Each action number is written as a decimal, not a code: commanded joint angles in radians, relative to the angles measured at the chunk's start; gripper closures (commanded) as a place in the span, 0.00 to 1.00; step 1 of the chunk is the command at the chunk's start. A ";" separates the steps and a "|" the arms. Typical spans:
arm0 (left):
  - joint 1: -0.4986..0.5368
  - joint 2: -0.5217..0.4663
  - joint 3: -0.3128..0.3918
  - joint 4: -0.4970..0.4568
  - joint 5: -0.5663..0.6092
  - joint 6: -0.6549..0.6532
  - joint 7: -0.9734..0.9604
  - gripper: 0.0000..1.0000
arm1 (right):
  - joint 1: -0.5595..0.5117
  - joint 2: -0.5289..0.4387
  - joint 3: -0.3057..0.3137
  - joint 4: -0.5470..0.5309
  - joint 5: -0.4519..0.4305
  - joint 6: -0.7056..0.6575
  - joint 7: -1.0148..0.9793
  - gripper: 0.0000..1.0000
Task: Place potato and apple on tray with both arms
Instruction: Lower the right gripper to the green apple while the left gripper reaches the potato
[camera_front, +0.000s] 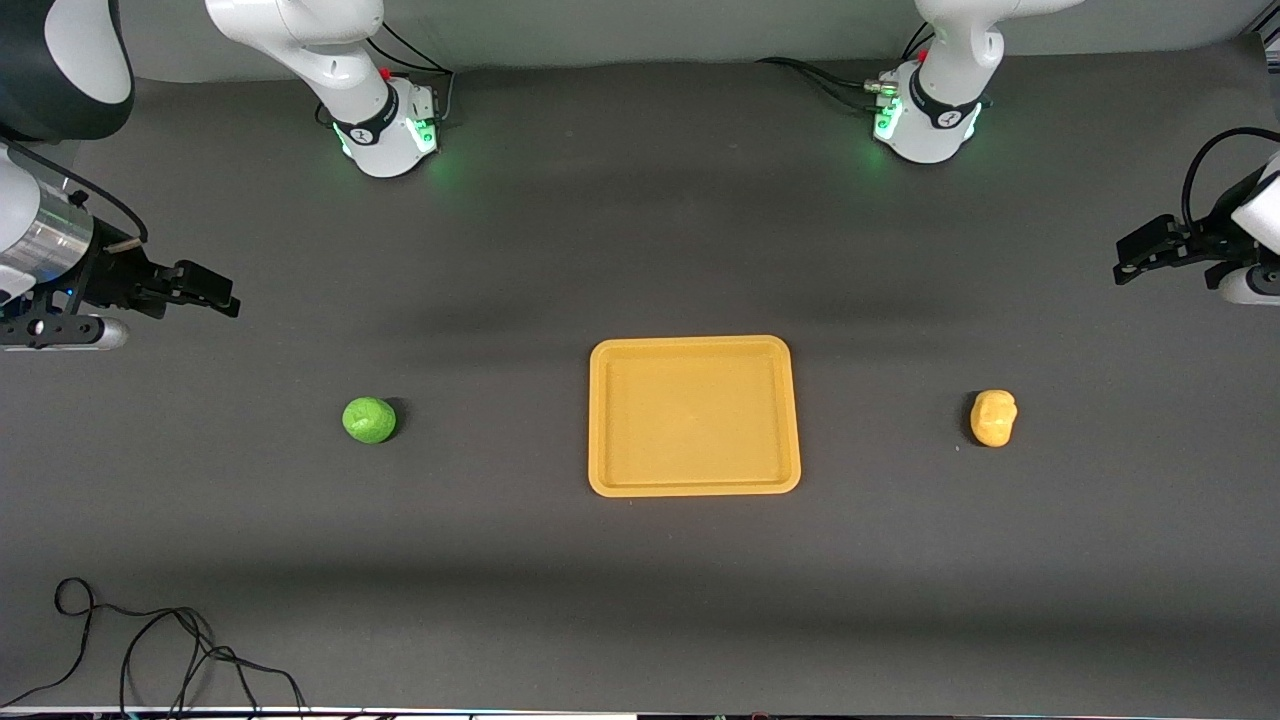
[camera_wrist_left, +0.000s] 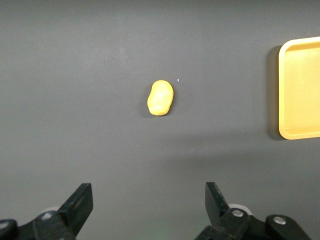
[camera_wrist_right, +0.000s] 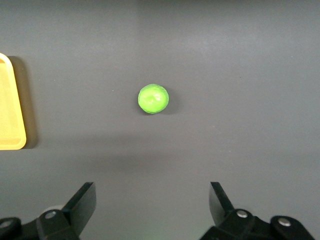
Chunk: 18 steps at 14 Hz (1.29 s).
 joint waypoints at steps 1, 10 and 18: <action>-0.009 -0.025 0.002 -0.023 0.000 -0.001 0.001 0.00 | -0.004 -0.027 0.011 -0.027 0.025 0.003 -0.026 0.00; 0.002 0.032 0.002 -0.042 0.002 0.101 -0.001 0.00 | -0.004 -0.017 0.002 -0.027 0.030 0.003 -0.024 0.00; -0.009 0.337 0.003 -0.042 0.005 0.422 -0.051 0.00 | 0.008 0.138 0.013 -0.042 0.028 0.145 -0.029 0.00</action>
